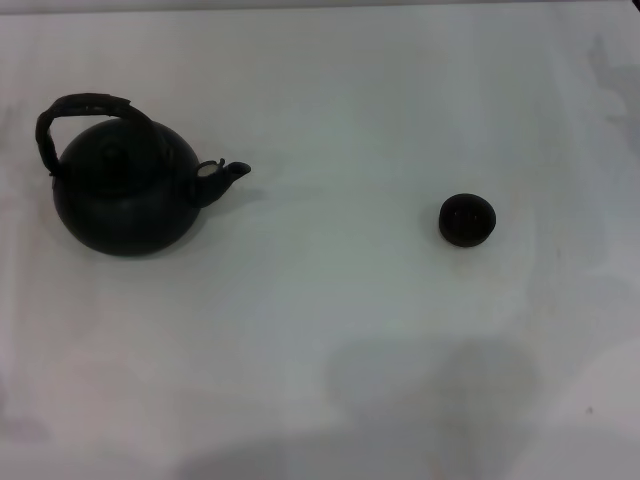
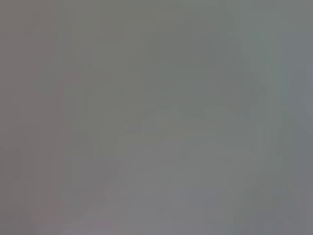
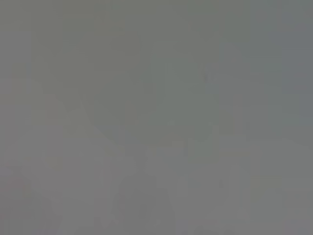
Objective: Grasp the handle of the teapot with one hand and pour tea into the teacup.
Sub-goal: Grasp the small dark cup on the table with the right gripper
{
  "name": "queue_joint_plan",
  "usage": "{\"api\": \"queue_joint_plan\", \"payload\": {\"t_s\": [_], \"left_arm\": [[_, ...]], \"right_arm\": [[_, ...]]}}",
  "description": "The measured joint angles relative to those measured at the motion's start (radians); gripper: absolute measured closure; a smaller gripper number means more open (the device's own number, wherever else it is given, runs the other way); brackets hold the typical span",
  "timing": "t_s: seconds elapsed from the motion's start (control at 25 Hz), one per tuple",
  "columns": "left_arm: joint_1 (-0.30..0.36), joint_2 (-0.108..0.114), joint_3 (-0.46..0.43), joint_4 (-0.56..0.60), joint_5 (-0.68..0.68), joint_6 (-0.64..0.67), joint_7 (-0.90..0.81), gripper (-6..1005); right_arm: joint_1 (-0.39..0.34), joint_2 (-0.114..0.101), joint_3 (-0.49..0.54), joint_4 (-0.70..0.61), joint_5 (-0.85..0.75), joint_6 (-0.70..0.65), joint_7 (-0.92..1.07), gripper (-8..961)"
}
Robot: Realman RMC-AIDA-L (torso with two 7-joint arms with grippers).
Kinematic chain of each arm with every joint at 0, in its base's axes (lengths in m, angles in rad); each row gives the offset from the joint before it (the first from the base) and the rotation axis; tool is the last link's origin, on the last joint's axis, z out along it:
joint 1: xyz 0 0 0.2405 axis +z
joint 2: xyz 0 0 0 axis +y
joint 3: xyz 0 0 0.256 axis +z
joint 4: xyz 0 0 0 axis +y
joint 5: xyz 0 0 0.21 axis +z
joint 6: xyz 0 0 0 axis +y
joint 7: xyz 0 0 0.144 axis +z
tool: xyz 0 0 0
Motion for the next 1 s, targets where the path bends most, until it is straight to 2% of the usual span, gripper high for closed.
{"api": "queue_joint_plan", "payload": {"t_s": [0.24,0.52,0.88,1.0], "left_arm": [[-0.021,0.004,0.024,0.009,0.103,0.098,0.023,201],[-0.019,0.003,0.018,0.013,0.103,0.076,0.026,202],[-0.009,0.001,0.016,0.033,0.071,0.074,0.025,202],[-0.002,0.000,0.016,0.034,0.039,0.059,0.027,201]], "right_arm": [[-0.001,0.003,-0.001,-0.007,0.002,0.033,0.002,105],[-0.003,0.003,0.004,-0.011,0.007,0.100,0.006,103],[-0.001,0.002,0.008,-0.014,0.009,0.099,0.130,110],[0.008,-0.010,0.008,-0.041,0.007,0.074,0.189,109]]}}
